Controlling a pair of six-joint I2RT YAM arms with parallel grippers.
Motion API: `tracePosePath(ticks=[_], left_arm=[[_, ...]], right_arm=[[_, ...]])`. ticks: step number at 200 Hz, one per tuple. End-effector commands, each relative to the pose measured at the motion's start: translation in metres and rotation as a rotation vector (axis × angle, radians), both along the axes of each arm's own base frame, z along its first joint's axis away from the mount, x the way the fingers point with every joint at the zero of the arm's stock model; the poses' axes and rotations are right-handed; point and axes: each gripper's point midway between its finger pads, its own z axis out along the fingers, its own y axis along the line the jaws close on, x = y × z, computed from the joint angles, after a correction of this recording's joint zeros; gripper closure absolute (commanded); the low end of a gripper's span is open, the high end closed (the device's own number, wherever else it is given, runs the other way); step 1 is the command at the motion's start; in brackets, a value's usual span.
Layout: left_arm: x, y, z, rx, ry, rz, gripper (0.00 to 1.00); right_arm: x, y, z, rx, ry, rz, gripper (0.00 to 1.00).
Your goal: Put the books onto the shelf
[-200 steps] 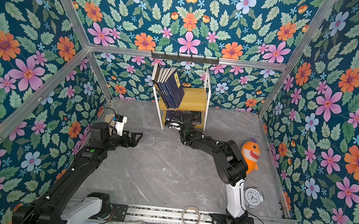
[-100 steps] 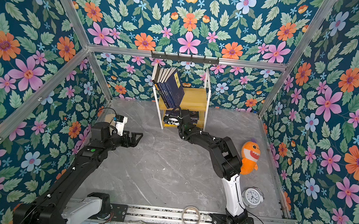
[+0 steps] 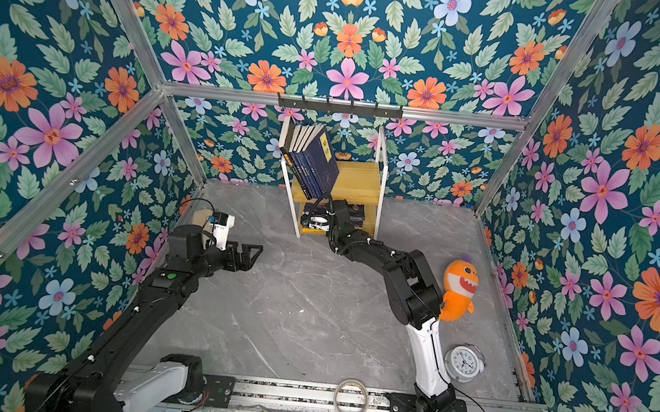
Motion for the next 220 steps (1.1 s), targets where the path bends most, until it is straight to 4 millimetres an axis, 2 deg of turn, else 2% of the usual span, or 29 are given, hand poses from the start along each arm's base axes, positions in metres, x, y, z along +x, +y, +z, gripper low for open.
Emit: tracePosePath(ticks=[1,14,48,88,122,142,174,220], left_arm=[[0.004,0.002,0.006,0.009,-0.034,0.004,0.0],[0.004,0.001,0.005,0.009,-0.032,0.003,0.0],[0.004,0.002,0.005,0.011,-0.035,0.006,0.0],[0.004,0.003,0.007,0.015,-0.04,0.01,0.0],[0.004,0.003,0.01,0.011,-0.043,0.013,0.0],[0.003,0.003,0.01,0.01,-0.043,0.013,0.0],[0.003,0.002,0.01,0.006,-0.042,0.012,0.0],[0.003,0.002,0.01,0.004,-0.041,0.009,0.0]], right_arm=[[0.0,0.004,0.001,0.02,0.009,0.014,1.0],[-0.001,0.005,0.0,0.016,0.014,0.016,1.0],[-0.003,0.005,0.003,0.025,0.018,0.025,0.77],[-0.017,0.008,0.003,0.042,0.068,0.067,0.58],[-0.035,0.008,0.013,0.082,0.085,0.108,0.44],[-0.046,0.005,0.014,0.095,0.11,0.118,0.39],[-0.064,-0.004,0.015,0.134,0.197,0.106,0.37],[-0.092,-0.033,0.016,0.304,0.388,-0.02,0.36]])
